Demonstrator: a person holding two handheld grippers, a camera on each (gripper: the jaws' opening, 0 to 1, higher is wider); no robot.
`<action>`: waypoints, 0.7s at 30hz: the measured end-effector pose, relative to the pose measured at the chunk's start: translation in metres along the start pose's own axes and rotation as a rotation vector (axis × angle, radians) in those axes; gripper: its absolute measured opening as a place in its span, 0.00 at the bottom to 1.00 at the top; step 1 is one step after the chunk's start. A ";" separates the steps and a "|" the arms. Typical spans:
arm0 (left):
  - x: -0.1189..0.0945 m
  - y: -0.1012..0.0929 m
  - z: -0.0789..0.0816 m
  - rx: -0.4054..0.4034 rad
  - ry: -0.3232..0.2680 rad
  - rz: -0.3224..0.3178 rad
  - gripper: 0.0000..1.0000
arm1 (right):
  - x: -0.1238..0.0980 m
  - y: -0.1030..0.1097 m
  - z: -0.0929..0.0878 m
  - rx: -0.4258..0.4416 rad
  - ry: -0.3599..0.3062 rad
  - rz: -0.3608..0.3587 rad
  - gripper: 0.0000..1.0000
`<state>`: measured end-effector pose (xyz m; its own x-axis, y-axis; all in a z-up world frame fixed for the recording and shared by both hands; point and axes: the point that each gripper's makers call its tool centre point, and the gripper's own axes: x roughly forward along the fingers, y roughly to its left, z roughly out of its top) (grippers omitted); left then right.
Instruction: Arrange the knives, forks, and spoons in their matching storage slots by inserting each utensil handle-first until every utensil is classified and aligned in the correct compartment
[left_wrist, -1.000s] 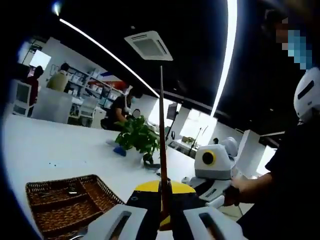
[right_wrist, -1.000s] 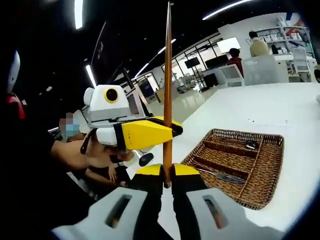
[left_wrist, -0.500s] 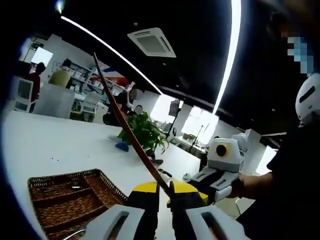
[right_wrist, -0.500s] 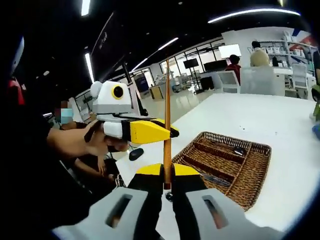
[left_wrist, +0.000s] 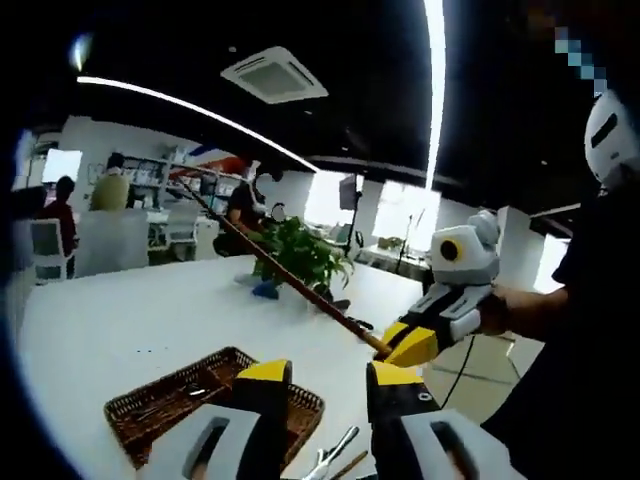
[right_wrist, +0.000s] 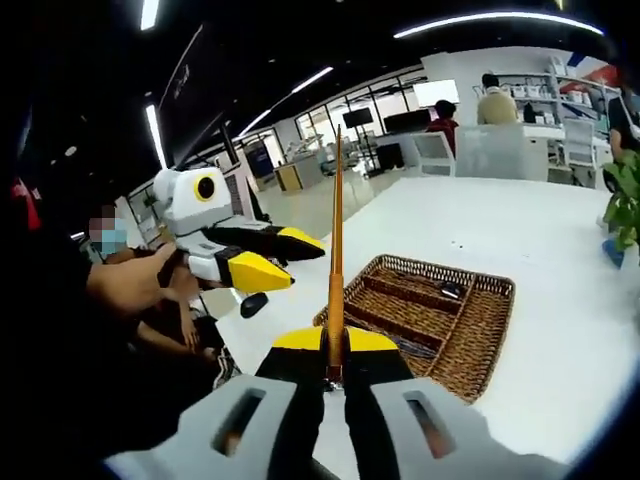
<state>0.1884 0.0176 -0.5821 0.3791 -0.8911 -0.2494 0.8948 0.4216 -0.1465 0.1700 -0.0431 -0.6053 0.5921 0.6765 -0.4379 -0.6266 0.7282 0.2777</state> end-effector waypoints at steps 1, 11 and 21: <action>-0.005 0.014 -0.005 0.066 0.042 0.071 0.42 | 0.000 -0.004 0.000 -0.008 0.003 -0.020 0.03; -0.045 0.068 -0.012 0.121 0.128 0.276 0.93 | -0.004 -0.030 0.006 0.002 0.057 -0.166 0.03; -0.090 0.073 -0.032 0.046 0.112 0.306 1.00 | -0.008 -0.060 0.013 0.059 0.074 -0.286 0.03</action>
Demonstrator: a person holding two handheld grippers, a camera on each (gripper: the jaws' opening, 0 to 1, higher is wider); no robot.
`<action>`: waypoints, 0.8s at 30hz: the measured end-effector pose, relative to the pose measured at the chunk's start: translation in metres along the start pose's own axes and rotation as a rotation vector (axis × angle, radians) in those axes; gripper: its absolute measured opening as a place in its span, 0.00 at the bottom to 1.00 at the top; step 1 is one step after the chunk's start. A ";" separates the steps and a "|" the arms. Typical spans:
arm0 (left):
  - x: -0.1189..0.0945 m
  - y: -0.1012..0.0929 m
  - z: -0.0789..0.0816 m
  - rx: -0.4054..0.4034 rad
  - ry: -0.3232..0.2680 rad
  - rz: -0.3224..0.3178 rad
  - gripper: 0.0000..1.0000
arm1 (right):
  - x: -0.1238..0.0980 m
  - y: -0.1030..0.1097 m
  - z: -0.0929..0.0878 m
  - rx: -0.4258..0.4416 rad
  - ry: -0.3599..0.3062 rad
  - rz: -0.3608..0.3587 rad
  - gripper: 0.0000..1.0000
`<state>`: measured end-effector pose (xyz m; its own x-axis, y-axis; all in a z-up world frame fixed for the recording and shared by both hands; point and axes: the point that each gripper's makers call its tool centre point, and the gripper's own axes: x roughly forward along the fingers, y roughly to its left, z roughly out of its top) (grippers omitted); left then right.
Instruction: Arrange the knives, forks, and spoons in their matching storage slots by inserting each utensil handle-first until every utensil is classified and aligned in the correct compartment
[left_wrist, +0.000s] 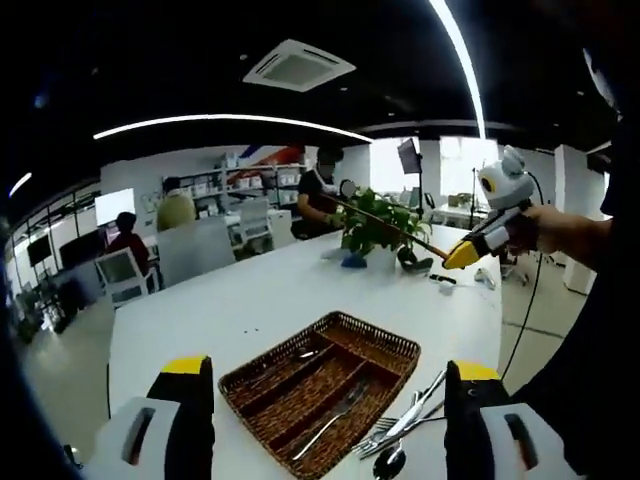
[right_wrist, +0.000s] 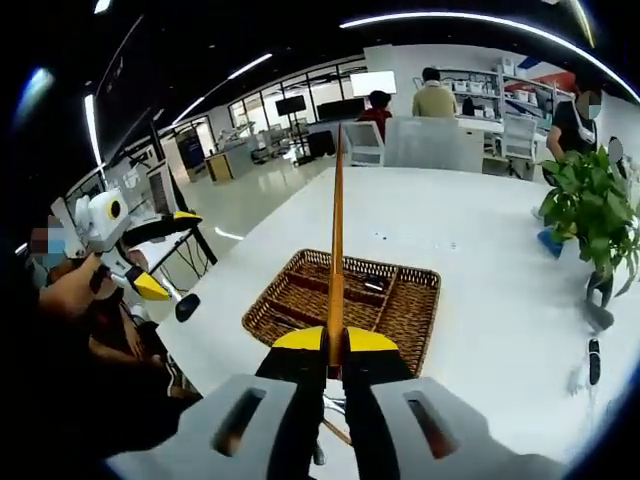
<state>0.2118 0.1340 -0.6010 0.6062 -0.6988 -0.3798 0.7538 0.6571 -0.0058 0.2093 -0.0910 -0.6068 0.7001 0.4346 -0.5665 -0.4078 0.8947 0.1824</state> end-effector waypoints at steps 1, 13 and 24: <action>-0.004 0.005 -0.005 -0.013 0.011 0.017 1.00 | 0.001 -0.003 0.001 0.000 0.004 -0.014 0.03; -0.022 0.027 -0.019 -0.043 -0.020 0.072 1.00 | 0.008 -0.034 0.000 -0.018 0.056 -0.083 0.03; -0.023 0.016 -0.033 0.011 0.010 0.058 1.00 | 0.019 -0.043 0.016 0.016 0.060 -0.100 0.03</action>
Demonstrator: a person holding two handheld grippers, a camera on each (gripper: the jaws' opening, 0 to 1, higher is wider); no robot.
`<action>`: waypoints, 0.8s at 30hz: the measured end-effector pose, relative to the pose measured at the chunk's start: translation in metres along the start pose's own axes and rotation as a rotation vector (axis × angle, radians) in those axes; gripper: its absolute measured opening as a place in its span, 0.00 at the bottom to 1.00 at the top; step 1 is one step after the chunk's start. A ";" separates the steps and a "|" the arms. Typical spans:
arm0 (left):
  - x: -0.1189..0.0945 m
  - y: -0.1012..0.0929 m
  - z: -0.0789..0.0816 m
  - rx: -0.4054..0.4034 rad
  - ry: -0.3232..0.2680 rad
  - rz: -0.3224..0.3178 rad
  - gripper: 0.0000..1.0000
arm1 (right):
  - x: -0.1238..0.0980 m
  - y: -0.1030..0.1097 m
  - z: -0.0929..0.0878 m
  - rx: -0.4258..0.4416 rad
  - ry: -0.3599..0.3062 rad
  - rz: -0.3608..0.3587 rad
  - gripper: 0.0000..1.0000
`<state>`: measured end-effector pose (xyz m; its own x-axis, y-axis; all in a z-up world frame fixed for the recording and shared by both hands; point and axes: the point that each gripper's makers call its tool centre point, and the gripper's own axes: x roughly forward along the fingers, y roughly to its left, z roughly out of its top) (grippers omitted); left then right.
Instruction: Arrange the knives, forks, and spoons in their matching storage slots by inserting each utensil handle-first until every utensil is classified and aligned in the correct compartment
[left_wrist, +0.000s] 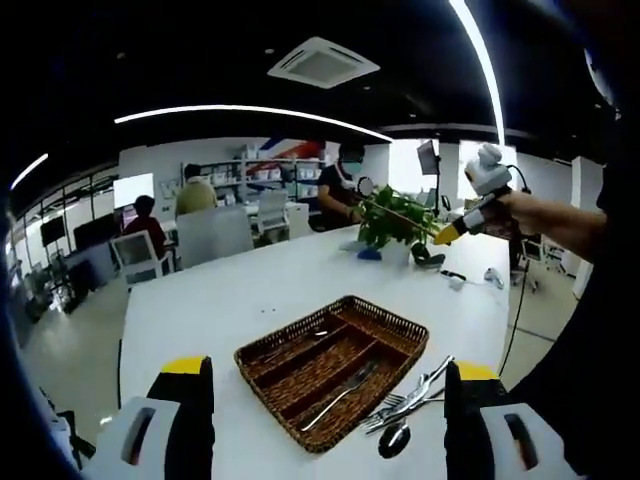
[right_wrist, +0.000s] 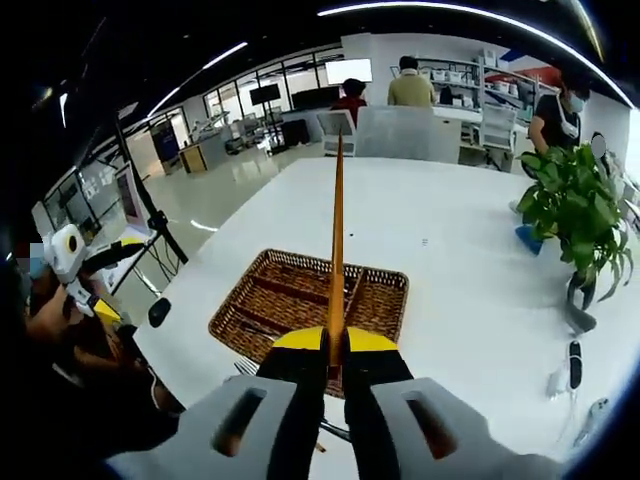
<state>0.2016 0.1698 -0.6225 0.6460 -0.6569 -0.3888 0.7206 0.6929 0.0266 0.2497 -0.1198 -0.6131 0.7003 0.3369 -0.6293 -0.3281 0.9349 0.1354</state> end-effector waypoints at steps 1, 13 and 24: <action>0.000 0.002 0.000 0.002 -0.001 0.000 1.00 | 0.000 -0.001 0.001 0.000 -0.001 -0.003 0.03; -0.007 0.002 0.003 -0.002 -0.031 0.016 1.00 | 0.013 -0.006 -0.003 0.008 0.021 -0.032 0.03; -0.017 0.010 -0.004 -0.025 -0.036 0.058 1.00 | 0.043 -0.014 -0.037 0.039 0.079 -0.057 0.03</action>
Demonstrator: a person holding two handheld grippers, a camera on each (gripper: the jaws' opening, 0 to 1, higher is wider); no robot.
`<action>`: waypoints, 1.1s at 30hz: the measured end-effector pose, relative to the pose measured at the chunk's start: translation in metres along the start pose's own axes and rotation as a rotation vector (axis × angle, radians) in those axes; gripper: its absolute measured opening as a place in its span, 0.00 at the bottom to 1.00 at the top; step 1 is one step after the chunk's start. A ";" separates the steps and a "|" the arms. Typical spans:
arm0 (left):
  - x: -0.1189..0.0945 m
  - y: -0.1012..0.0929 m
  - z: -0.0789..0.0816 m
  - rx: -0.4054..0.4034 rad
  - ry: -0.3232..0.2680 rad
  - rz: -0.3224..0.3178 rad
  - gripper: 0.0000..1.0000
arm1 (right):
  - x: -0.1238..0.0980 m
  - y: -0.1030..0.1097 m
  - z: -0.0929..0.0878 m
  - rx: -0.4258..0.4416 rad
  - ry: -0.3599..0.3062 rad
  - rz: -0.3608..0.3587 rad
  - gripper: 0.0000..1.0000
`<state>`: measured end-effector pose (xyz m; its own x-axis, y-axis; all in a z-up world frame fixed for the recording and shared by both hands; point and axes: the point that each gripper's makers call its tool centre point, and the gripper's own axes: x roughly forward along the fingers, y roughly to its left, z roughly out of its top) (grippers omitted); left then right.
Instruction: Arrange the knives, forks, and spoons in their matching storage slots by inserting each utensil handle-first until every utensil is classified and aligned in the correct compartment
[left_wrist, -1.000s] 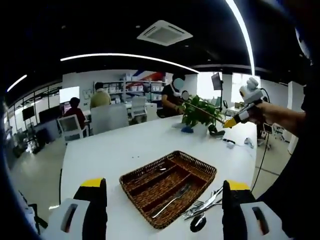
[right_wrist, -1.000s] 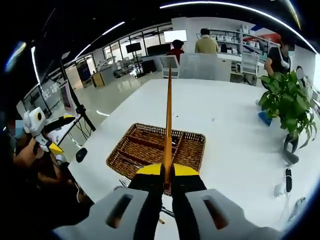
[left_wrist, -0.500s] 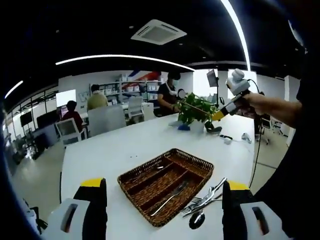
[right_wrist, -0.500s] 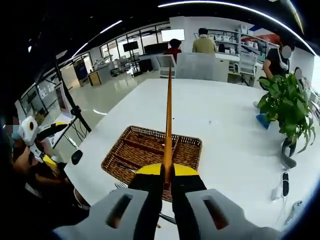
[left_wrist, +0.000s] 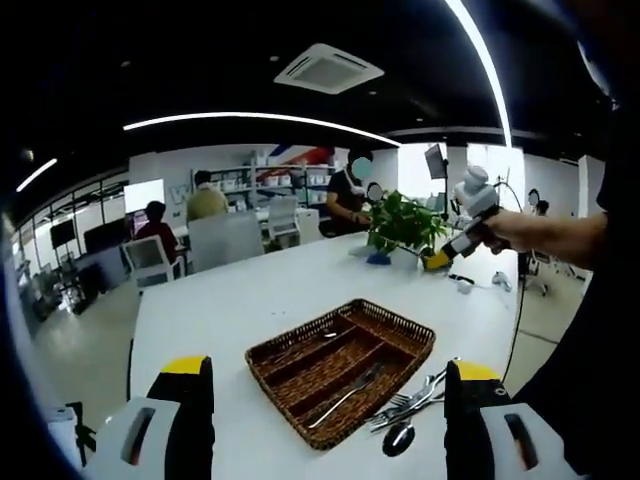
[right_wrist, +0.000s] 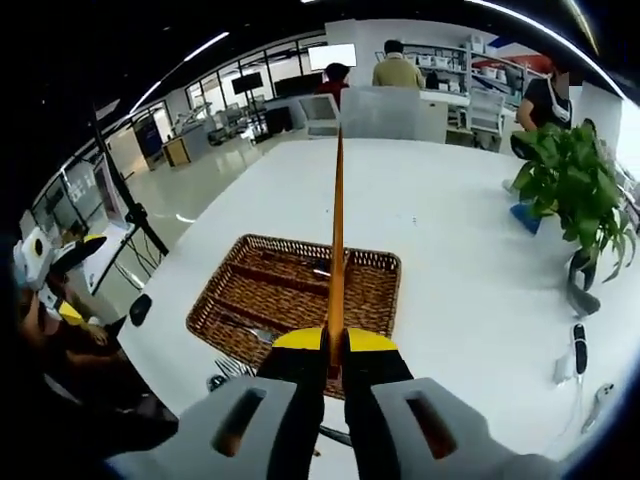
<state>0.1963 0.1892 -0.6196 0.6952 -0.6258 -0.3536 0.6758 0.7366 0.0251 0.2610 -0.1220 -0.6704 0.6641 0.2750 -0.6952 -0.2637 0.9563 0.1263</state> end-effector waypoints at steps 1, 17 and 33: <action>0.000 0.000 -0.001 -0.001 0.000 0.002 1.00 | 0.002 0.000 -0.002 0.001 0.001 -0.002 0.03; -0.004 0.002 0.000 0.010 -0.007 0.013 1.00 | 0.062 -0.010 -0.060 0.084 0.086 -0.045 0.03; -0.009 0.003 0.001 0.009 -0.006 0.031 1.00 | 0.103 -0.020 -0.100 0.058 0.181 -0.077 0.03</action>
<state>0.1924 0.1966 -0.6152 0.7172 -0.6045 -0.3466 0.6562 0.7533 0.0442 0.2649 -0.1230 -0.8149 0.5429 0.1839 -0.8194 -0.1730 0.9793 0.1052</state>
